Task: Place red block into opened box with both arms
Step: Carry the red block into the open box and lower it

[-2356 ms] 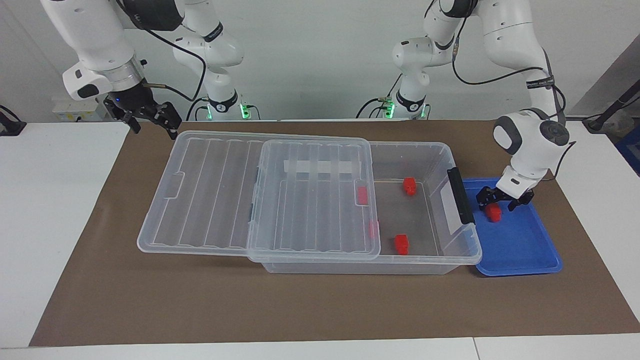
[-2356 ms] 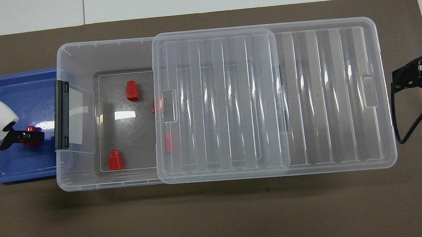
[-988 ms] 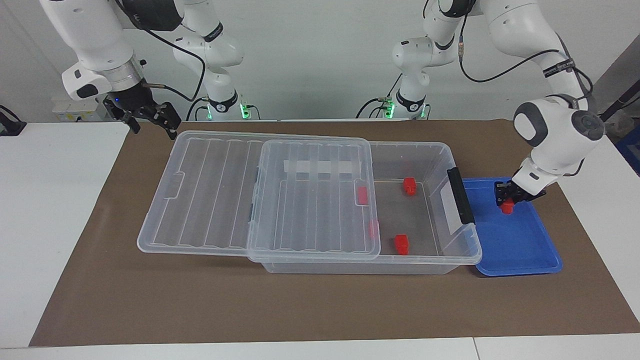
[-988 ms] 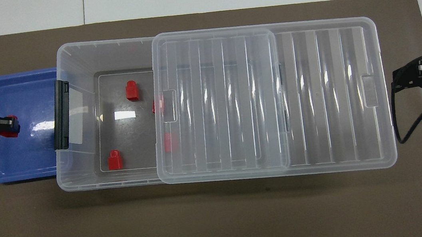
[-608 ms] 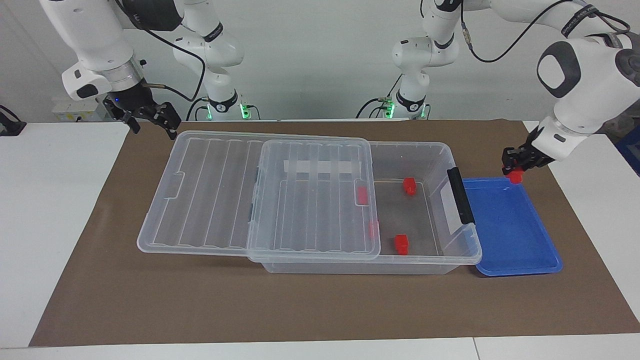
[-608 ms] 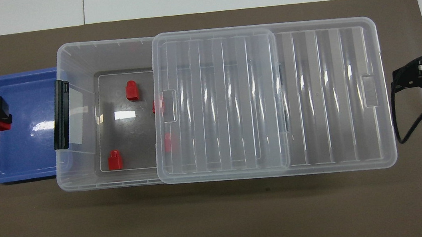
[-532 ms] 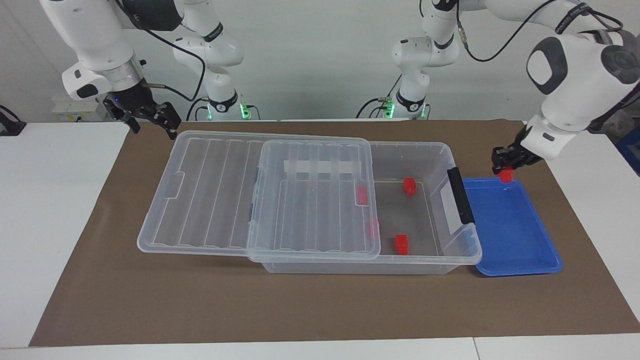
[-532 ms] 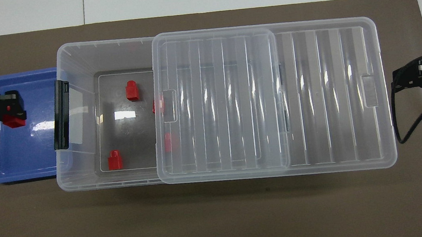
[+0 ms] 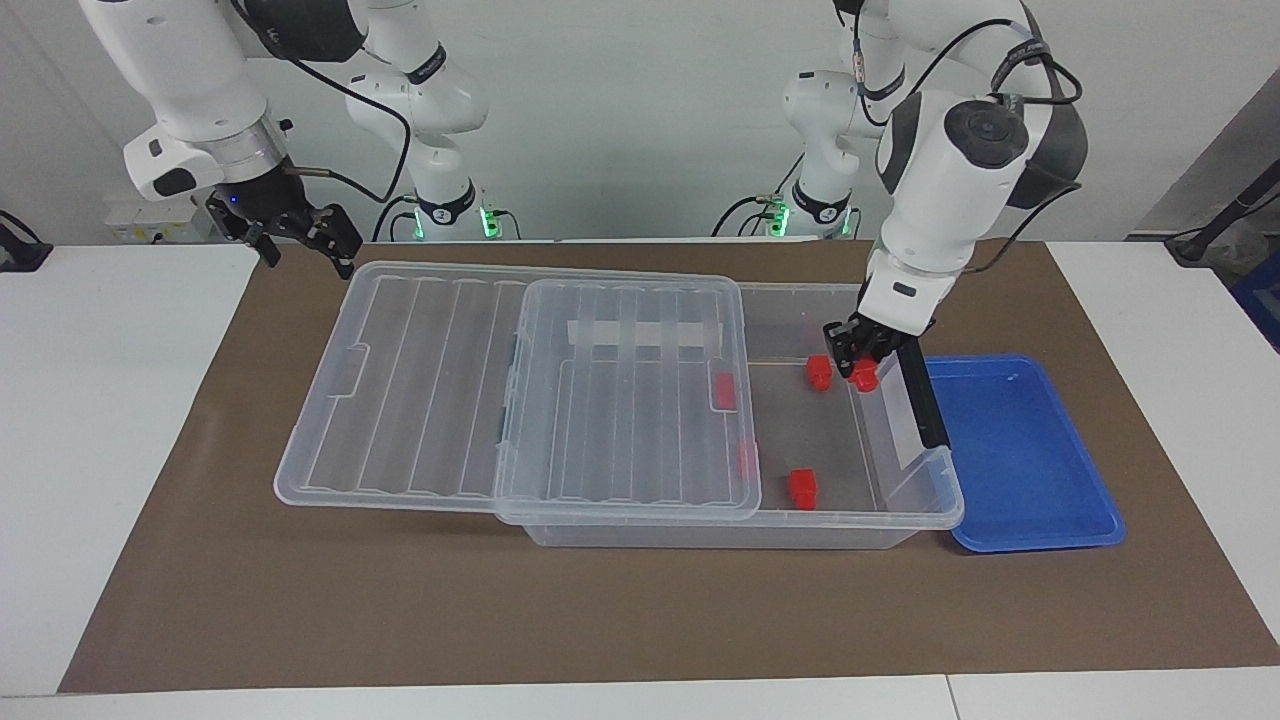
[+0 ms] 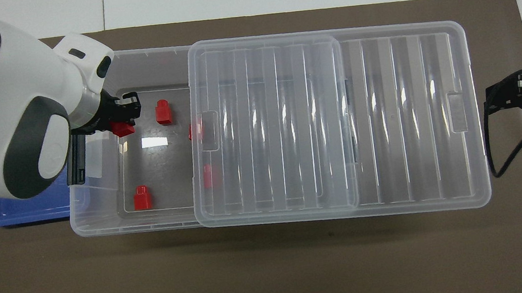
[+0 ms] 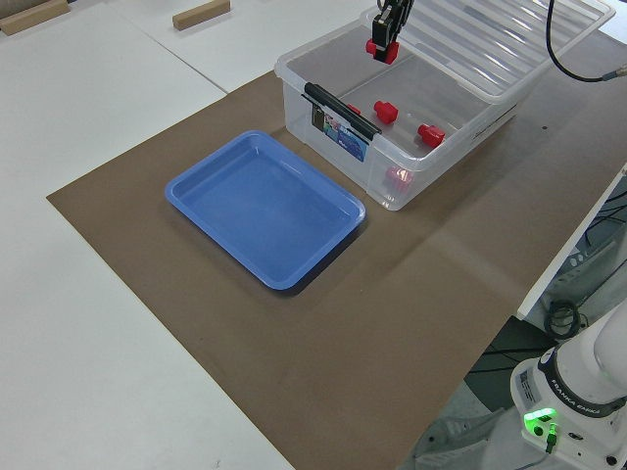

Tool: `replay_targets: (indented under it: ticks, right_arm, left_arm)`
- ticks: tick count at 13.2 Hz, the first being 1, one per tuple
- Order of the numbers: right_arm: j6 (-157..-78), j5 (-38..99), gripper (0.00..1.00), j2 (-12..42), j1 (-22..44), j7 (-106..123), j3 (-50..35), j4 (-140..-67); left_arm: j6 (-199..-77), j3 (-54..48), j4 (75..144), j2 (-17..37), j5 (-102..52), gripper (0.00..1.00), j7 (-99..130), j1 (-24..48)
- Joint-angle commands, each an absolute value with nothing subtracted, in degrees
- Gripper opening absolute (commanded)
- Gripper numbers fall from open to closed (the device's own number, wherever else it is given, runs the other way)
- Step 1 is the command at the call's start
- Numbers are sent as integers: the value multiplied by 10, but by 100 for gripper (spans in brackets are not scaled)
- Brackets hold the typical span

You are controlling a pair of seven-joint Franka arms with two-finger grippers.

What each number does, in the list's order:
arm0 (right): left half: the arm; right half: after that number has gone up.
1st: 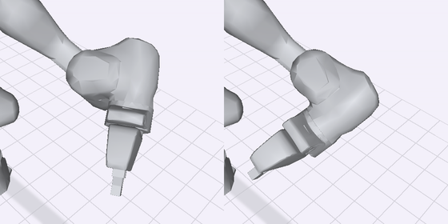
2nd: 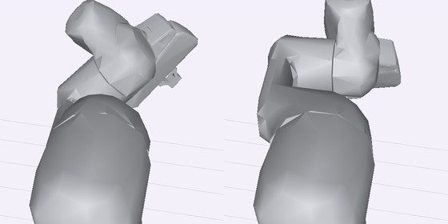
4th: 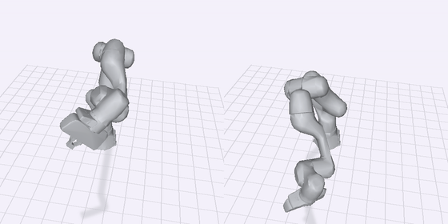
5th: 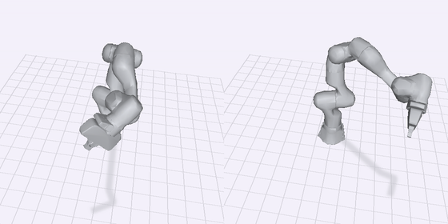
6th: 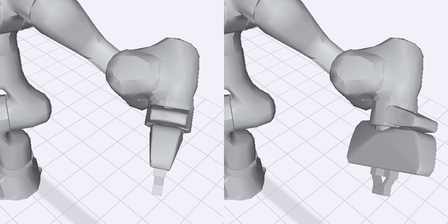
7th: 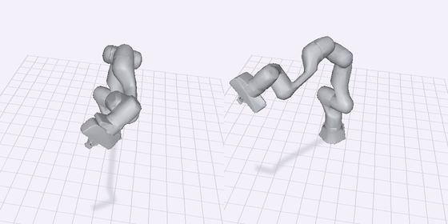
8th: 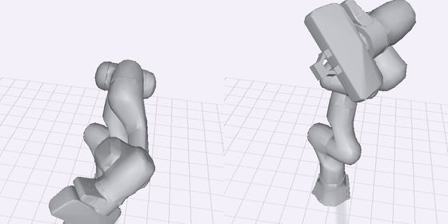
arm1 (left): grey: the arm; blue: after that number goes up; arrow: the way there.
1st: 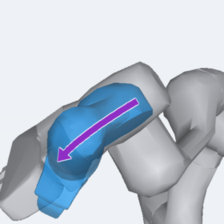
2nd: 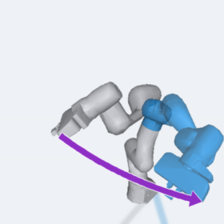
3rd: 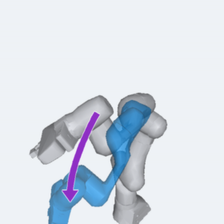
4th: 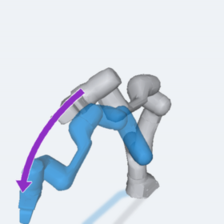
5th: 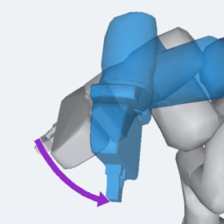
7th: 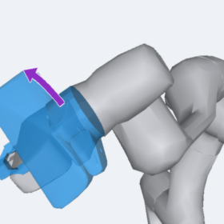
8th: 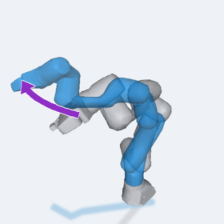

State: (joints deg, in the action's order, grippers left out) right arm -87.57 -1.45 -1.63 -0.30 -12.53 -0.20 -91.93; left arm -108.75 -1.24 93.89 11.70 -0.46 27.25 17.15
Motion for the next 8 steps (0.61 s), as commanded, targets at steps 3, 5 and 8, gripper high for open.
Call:
replay_targets:
  ticks: [3,5,8]
  right_arm:
    - [-868,-5,100,-16,-10,-112,-4,-918]
    - [-868,-5,100,-17,-10,-112,-4,-918]
    - [-868,-5,100,-17,-10,-112,-4,-918]
  left_arm:
    - [-1248,-2,1106,78,-4,0,279,184]
    - [-1302,-2,1147,83,16,0,278,186]
    - [-1341,-2,1188,83,18,0,280,186]
